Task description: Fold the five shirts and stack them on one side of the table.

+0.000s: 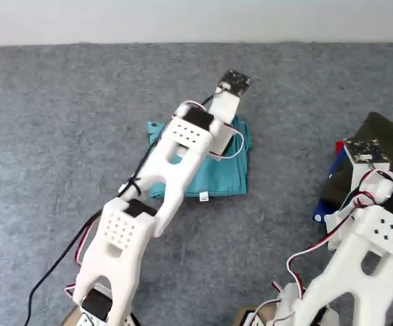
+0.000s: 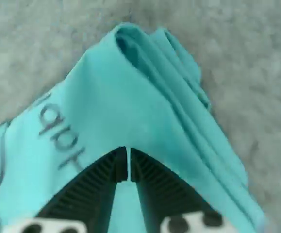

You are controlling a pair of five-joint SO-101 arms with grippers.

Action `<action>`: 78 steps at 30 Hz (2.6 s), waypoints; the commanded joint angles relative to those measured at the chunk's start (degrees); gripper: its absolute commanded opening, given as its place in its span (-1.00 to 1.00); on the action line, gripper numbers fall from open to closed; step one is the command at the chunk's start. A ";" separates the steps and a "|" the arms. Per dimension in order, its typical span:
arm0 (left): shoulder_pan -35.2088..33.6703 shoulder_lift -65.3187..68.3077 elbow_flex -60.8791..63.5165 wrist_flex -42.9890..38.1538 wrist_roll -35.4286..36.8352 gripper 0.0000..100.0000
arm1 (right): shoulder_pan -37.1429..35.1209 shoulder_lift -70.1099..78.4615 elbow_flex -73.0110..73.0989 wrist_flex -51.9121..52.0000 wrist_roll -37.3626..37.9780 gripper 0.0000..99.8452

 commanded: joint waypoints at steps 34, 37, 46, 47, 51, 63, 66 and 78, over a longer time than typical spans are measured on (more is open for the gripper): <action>2.64 16.00 -31.78 4.66 -8.00 -0.96 | 0.22 -1.54 1.67 1.36 0.62 -0.96; 5.36 16.00 -32.22 4.04 -10.55 -0.96 | 0.31 -1.54 2.90 1.45 0.62 -0.96; 5.01 14.51 -52.18 22.15 -10.64 -0.97 | 0.40 -1.63 2.90 1.89 0.35 -0.96; 4.66 14.51 -55.43 25.85 -10.64 -0.97 | 0.40 -1.63 2.90 1.98 0.26 -0.96; 2.20 13.27 -60.09 32.88 -10.55 -0.97 | 0.13 -1.63 2.90 1.98 0.18 -0.96; -7.56 -4.13 -57.71 32.97 -10.64 -0.97 | 0.13 -1.63 2.55 1.98 0.09 -0.96; -10.29 -11.08 -52.62 32.97 -10.64 -0.97 | -0.04 -1.63 2.55 1.98 0.00 -0.96; -24.97 -42.37 -21.85 32.88 -10.99 -0.97 | -26.95 -1.01 2.37 -5.76 -12.57 -0.86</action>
